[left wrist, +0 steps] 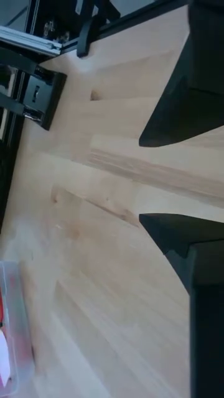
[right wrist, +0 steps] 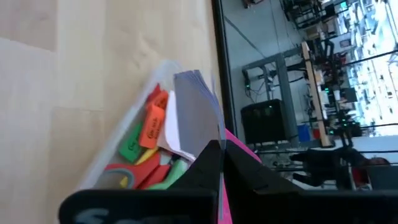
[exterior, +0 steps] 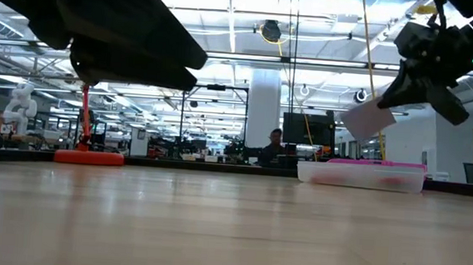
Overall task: Pack school essentials
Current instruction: Put the blue sticky notes into the supply box
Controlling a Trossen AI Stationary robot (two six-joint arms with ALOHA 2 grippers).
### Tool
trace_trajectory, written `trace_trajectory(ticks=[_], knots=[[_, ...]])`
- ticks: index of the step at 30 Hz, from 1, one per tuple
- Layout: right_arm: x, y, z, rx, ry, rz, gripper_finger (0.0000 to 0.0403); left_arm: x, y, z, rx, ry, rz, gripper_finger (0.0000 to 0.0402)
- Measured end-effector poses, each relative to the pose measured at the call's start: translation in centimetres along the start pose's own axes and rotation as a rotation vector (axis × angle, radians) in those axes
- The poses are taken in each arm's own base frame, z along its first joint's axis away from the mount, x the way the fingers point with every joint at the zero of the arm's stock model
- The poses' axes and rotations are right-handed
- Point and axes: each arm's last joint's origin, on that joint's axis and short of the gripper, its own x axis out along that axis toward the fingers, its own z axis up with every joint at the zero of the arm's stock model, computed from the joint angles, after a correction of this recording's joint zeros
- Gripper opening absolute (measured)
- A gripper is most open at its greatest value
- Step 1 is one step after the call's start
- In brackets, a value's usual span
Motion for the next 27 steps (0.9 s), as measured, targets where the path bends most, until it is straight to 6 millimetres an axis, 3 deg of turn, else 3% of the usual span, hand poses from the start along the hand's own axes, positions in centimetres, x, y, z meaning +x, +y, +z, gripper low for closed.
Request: trace_trajectory(ticks=[5, 10, 19, 27], knots=[[0.8, -0.7, -0.6, 0.02, 0.04, -0.022, 0.0002, 0.2, 0.1, 0.2, -0.007, -0.004, 0.004, 0.0189], [1.7, -0.5, -1.4, -0.075, 0.067, 0.102, 0.0002, 0.2, 0.1, 0.2, -0.011, -0.006, 0.0, 0.0189], [2.7, -1.5, -2.1, -0.136, 0.128, 0.102, 0.0002, 0.1, 0.0, 0.1, 0.003, -0.002, -0.008, 0.0189], [3.7, -2.1, -2.8, -0.134, 0.14, 0.201, 0.0002, 0.1, 0.0, 0.2, 0.005, -0.004, -0.01, 0.0189]])
